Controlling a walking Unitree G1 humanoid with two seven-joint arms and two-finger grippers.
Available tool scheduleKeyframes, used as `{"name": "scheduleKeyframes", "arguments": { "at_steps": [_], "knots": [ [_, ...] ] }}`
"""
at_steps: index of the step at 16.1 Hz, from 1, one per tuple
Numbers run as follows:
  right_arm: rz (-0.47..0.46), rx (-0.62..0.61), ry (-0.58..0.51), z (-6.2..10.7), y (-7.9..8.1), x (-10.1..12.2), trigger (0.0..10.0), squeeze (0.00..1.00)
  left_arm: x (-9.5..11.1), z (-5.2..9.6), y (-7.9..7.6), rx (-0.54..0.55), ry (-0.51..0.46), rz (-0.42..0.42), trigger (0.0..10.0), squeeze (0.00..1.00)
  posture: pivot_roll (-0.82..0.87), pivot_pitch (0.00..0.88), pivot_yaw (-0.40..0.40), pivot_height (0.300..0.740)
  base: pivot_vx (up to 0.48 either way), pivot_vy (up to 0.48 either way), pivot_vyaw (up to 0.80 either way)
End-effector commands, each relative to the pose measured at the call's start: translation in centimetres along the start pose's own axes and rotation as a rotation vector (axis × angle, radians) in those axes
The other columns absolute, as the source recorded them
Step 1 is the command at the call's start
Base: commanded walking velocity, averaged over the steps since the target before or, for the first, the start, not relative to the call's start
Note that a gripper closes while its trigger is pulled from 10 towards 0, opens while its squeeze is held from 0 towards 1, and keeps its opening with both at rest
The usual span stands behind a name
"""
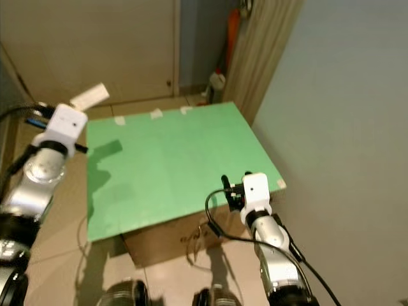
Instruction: Hang keys on a hook
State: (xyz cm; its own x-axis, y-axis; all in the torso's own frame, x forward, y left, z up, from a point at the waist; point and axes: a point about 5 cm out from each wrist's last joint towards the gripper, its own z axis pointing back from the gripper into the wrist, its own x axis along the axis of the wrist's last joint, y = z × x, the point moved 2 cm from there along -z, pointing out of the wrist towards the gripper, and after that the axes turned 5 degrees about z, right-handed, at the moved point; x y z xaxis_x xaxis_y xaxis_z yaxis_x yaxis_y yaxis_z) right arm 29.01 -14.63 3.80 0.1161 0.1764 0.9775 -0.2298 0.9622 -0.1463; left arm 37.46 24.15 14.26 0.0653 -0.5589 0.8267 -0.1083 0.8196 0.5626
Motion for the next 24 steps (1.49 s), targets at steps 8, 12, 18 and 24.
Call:
{"name": "scheduleKeyframes", "arguments": {
  "at_steps": [8,12,18,24],
  "knots": [
    [0.028,-0.052,0.077,5.4,-1.5,-2.7,10.0,0.00,-3.0,0.0,-5.8,-0.209,0.161,0.069,10.0,1.00,-0.17,0.150,-0.129,0.736,0.000,0.000,0.00],
    [0.037,-0.042,0.089,6.1,-1.5,-2.6,10.0,0.00,-2.4,-0.2,-6.8,-0.222,0.149,0.083,10.0,1.00,-0.18,0.152,-0.131,0.736,0.000,0.000,0.00],
    [0.038,0.009,0.070,4.3,-0.8,-1.7,10.0,0.00,-6.7,1.9,-4.5,-0.022,0.258,0.203,10.0,0.00,-0.10,0.150,-0.139,0.736,0.000,0.000,0.00],
    [0.003,0.013,0.096,2.9,-0.8,-2.1,10.0,0.00,-10.0,8.8,-4.7,0.029,0.225,0.439,10.0,0.00,0.00,0.115,-0.131,0.736,0.000,0.000,0.00]
  ]
}}
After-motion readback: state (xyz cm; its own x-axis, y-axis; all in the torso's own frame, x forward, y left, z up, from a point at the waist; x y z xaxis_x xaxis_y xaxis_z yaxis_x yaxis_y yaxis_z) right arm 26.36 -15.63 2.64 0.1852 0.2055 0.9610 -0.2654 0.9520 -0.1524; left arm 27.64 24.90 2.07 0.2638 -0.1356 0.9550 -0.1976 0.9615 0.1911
